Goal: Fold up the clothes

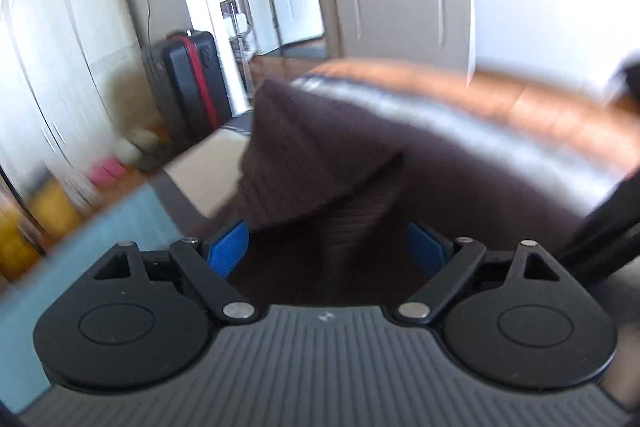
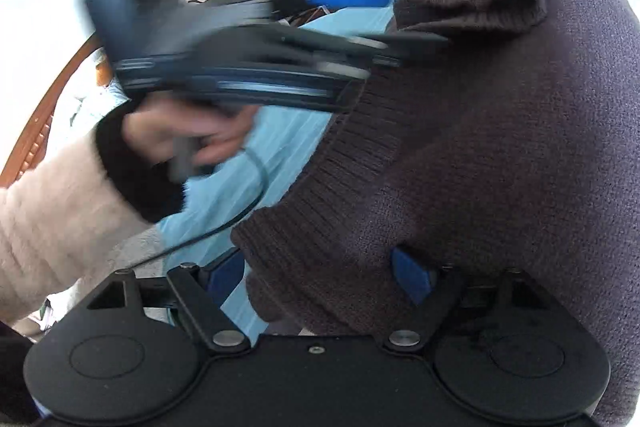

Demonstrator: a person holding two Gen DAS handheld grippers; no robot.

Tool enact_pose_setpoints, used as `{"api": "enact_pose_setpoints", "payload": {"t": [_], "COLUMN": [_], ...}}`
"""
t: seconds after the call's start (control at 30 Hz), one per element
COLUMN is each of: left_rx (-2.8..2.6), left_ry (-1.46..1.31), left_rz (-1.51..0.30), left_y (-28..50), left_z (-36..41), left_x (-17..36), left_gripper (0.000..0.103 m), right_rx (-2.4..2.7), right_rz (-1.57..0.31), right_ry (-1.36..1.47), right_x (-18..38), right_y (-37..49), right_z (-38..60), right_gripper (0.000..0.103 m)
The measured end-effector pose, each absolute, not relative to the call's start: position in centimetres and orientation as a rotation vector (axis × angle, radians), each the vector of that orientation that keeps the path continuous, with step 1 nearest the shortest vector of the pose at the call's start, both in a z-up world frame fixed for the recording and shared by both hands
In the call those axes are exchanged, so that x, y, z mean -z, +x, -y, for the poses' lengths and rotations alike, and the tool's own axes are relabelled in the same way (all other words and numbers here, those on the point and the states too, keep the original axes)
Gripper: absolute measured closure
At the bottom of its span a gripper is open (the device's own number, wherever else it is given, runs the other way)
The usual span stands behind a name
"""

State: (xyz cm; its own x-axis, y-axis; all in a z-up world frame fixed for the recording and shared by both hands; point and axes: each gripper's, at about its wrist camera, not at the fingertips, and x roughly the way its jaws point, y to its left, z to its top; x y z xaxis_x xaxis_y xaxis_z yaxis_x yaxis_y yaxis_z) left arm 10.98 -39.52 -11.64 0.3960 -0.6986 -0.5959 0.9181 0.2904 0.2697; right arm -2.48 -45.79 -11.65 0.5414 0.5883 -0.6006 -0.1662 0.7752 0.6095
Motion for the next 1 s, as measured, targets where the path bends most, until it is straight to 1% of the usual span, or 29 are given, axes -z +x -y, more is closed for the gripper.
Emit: {"api": "enact_pose_setpoints", "payload": {"t": [0.07,0.1,0.13,0.17,0.2,0.23,0.4,0.47,0.5,0.53,0.57,0.6,0.67,0.73,0.77,0.8,0.93,1.0], "left_rx": [1.05,1.067,1.082,1.091,1.091,1.087,1.014,0.915,0.858,0.812,0.77,0.729,0.709,0.672,0.649,0.626,0.677,0.724], "left_ry": [0.717,0.664,0.606,0.534,0.462,0.408,0.11,0.045,0.033,0.025,0.006,-0.047,-0.199,-0.272,-0.282,-0.291,-0.323,-0.352], "left_rz": [-0.384,-0.416,-0.45,-0.499,-0.544,-0.55,-0.554,-0.545,-0.581,-0.669,-0.787,-0.878,-0.917,-0.932,-0.932,-0.932,-0.979,-1.003], "left_y": [12.1,12.9,13.8,14.6,15.5,16.0,18.3,18.9,19.5,20.4,21.7,22.6,23.1,23.2,23.1,22.9,22.5,21.7], "left_z": [41.4,41.6,41.8,41.8,41.8,41.3,38.1,36.5,36.3,36.2,36.2,35.7,33.9,32.9,32.6,32.4,31.8,31.3], "left_x": [13.3,13.2,13.1,12.6,12.1,11.5,8.1,7.8,8.6,10.1,12.0,13.8,14.8,14.8,14.6,14.3,13.8,14.0], "left_gripper": [0.016,0.019,0.026,0.053,0.087,0.096,0.096,0.094,0.094,0.094,0.091,0.09,0.089,0.079,0.064,0.057,0.056,0.049], "right_rx": [-0.48,-0.479,-0.48,-0.481,-0.482,-0.483,-0.487,-0.489,-0.488,-0.487,-0.483,-0.479,-0.47,-0.458,-0.445,-0.414,-0.256,-0.166], "right_rz": [-0.895,-0.894,-0.894,-0.893,-0.893,-0.895,-0.898,-0.894,-0.898,-0.904,-0.914,-0.923,-0.928,-0.923,-0.913,-0.895,-0.816,-0.763], "right_ry": [0.538,0.544,0.543,0.542,0.54,0.53,0.51,0.52,0.518,0.51,0.497,0.485,0.471,0.466,0.464,0.466,0.549,0.617], "right_x": [11.7,11.7,11.7,11.8,11.8,11.7,11.3,11.2,11.2,11.3,11.3,11.4,11.1,10.6,10.2,9.8,8.3,7.8], "right_y": [-2.3,-2.2,-2.4,-2.5,-2.7,-2.8,-3.2,-3.3,-3.4,-3.4,-3.4,-3.4,-3.5,-3.7,-4.1,-4.8,-8.1,-9.7], "right_z": [45.8,45.8,45.9,46.1,46.2,46.1,45.6,46.0,45.9,45.8,45.5,45.2,44.9,44.8,45.0,45.7,49.8,51.9], "right_gripper": [0.017,0.017,0.017,0.017,0.017,0.017,0.017,0.017,0.017,0.017,0.017,0.017,0.017,0.018,0.019,0.019,0.019,0.019]}}
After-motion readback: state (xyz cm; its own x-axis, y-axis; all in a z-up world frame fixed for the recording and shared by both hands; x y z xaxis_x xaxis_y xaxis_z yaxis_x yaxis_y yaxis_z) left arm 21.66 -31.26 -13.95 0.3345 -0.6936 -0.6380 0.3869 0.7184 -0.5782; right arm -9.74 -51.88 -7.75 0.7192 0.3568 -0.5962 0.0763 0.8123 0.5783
